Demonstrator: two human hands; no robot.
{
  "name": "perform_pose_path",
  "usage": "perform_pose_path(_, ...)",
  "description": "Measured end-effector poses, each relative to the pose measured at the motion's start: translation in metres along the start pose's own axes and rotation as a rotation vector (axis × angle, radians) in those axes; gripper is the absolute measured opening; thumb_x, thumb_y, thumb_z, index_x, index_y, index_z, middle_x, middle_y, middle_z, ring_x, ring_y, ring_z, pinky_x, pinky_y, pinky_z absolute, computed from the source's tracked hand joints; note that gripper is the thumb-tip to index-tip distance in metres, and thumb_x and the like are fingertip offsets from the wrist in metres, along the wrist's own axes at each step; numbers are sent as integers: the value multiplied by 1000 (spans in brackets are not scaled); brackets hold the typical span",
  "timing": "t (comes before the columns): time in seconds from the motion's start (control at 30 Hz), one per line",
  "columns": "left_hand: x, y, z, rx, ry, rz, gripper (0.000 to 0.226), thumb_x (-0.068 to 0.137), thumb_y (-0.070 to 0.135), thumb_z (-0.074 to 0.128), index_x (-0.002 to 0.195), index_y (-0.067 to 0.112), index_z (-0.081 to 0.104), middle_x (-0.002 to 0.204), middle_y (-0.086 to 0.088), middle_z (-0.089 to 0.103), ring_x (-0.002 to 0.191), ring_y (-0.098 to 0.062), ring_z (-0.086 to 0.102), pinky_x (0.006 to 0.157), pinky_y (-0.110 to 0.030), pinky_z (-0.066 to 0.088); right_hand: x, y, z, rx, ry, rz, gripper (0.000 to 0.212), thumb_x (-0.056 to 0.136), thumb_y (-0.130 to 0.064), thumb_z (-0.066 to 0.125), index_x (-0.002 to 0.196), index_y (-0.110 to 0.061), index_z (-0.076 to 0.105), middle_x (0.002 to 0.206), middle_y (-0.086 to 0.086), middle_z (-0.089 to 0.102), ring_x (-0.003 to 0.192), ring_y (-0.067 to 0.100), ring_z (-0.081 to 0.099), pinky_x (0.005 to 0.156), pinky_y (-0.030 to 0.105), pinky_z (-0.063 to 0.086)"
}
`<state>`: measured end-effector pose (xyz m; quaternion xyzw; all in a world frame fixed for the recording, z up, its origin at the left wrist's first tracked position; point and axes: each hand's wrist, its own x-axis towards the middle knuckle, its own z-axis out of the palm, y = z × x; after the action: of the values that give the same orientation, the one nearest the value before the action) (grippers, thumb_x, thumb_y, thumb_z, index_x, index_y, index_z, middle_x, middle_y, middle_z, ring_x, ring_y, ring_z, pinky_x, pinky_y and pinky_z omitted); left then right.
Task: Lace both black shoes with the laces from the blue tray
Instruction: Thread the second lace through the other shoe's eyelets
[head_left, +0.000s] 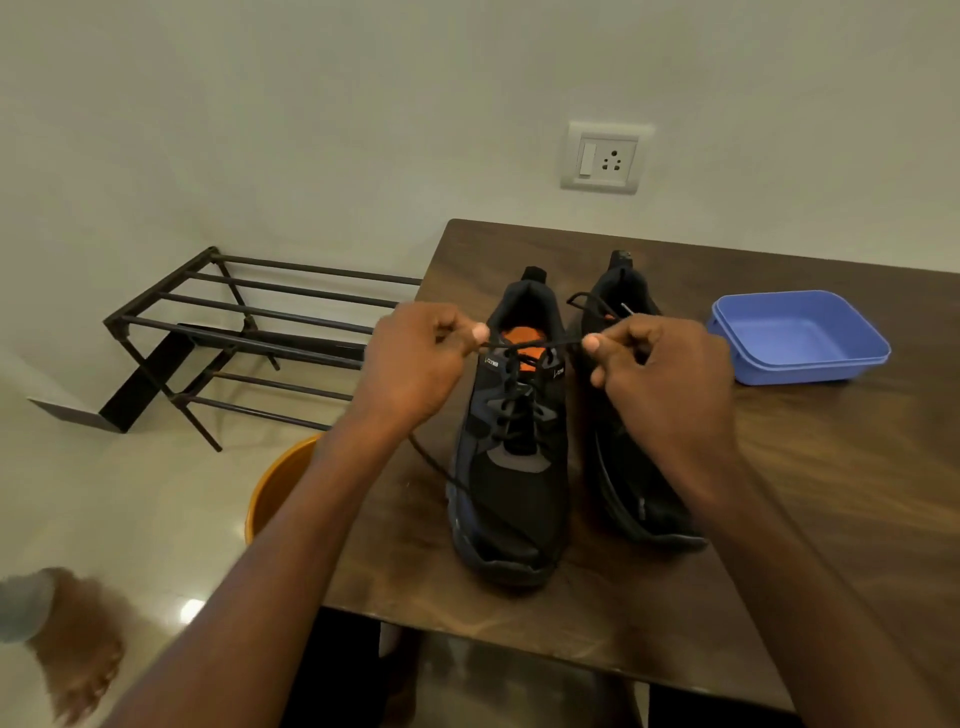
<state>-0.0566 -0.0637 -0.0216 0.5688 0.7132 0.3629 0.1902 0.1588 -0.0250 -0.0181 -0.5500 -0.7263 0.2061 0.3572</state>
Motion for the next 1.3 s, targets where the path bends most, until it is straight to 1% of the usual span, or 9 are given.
perform_pose_path(0.1, 2, -16, 3, 147, -12, -56, 27, 101, 42, 62, 88, 21, 74, 75, 3, 69, 69, -14, 65, 67, -36, 55, 0, 7, 0, -61, -104, 63, 9, 98, -24, 68, 105, -28, 72, 82, -10, 71, 78, 7, 68, 79, 43, 61)
perform_pose_path(0.2, 1, -16, 5, 1, -80, -18, 25, 99, 43, 64, 91, 22, 73, 78, 2, 72, 75, -13, 71, 77, -38, 61, -3, -1, 6, 83, -177, 56, 33, 93, -32, 75, 124, -28, 64, 82, -11, 74, 73, 2, 71, 74, 32, 61)
perform_pose_path(0.47, 2, -12, 16, -40, 18, -6, 12, 94, 28, 75, 84, 21, 73, 70, 7, 70, 63, -3, 65, 59, -16, 50, -2, -6, 15, -63, -102, -56, 16, 95, -8, 69, 103, -20, 77, 92, -9, 72, 83, 1, 64, 79, 18, 54)
perform_pose_path(0.6, 1, -14, 16, -27, 39, -42, 22, 93, 31, 76, 76, 18, 71, 68, 4, 67, 63, 1, 62, 56, -5, 43, 1, -6, 16, -189, -151, -46, 15, 98, -9, 65, 104, -17, 76, 101, -2, 72, 95, 12, 62, 91, 32, 53)
perform_pose_path(0.73, 3, -13, 13, -200, 44, -66, 24, 90, 27, 76, 77, 8, 70, 71, 0, 67, 67, -6, 61, 68, -19, 51, 2, -9, 17, -264, -197, -14, 14, 98, -11, 64, 103, -20, 74, 96, -7, 64, 92, 8, 55, 89, 30, 48)
perform_pose_path(0.87, 3, -13, 17, -330, 49, -110, 19, 88, 14, 75, 80, 0, 65, 73, -2, 65, 72, -7, 64, 74, -21, 53, 3, -4, 18, -259, -194, 53, 14, 97, -10, 64, 91, -22, 70, 86, -8, 65, 83, 7, 59, 68, 17, 39)
perform_pose_path(1.0, 4, -11, 18, -527, 38, -115, 18, 90, 14, 76, 87, 3, 62, 96, -18, 75, 95, -14, 75, 76, -21, 53, -1, -7, 17, -55, -200, 96, 20, 97, -17, 66, 80, -28, 71, 76, -10, 68, 71, 7, 64, 60, 13, 45)
perform_pose_path(1.1, 2, -2, 18, -799, -28, -118, 17, 96, 20, 71, 96, 6, 62, 100, -16, 77, 104, -27, 74, 73, -22, 54, -3, -13, 13, 293, -172, 178, 23, 98, -36, 67, 80, -24, 72, 73, 0, 72, 69, 12, 68, 66, 23, 56)
perform_pose_path(1.3, 1, 6, 34, -926, -90, -91, 26, 106, 30, 57, 99, 8, 69, 77, -1, 66, 77, -12, 66, 71, -26, 52, -4, -27, 24, 909, -241, 340, 29, 102, -31, 61, 102, -6, 75, 95, 14, 76, 74, 13, 65, 62, 24, 49)
